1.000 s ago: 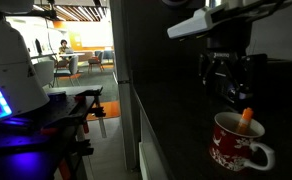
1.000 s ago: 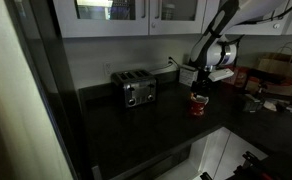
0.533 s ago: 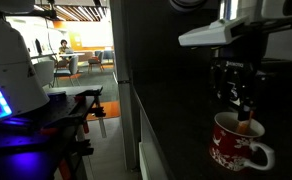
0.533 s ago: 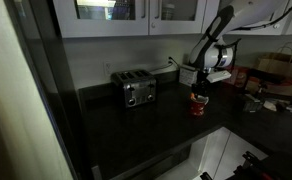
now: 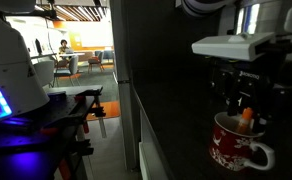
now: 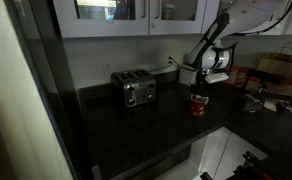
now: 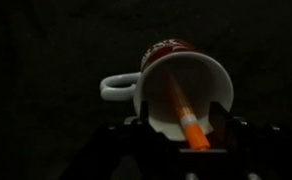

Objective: Pick up the pen from the mug cup and put it on the countertop.

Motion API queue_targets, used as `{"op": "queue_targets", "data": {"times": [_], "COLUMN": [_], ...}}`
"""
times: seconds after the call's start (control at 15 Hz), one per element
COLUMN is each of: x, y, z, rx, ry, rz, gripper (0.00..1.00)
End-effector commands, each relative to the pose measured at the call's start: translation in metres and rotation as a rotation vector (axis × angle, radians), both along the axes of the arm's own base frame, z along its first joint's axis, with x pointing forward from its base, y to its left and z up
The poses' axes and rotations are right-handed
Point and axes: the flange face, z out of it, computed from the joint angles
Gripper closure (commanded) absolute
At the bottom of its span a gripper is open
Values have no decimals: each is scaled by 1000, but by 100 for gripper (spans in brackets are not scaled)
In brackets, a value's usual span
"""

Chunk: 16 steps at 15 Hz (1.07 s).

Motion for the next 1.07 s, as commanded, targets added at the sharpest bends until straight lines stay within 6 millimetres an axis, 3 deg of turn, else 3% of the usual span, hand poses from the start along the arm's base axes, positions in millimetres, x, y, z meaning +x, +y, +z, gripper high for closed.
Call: {"op": "queue_targets", "data": {"times": [0.0, 0.13, 0.33, 0.4, 0.53, 0.6, 0.8, 0.87, 0.93, 1.0], "x": [11, 14, 17, 17, 17, 16, 13, 12, 10, 9], "y": [-7, -10, -7, -6, -6, -6, -8, -10, -13, -17], "z": [-6, -9, -13, -14, -20, -23, -32, -34, -35, -36], "rx": [43, 50, 64, 68, 76, 88, 128, 136, 142, 142], "ry": [25, 24, 23, 26, 36, 31, -1, -18, -37, -49], "rz": [15, 21, 46, 53, 53, 57, 77, 86, 92, 97], "gripper": [39, 44, 41, 49, 54, 51, 76, 78, 100, 95]}}
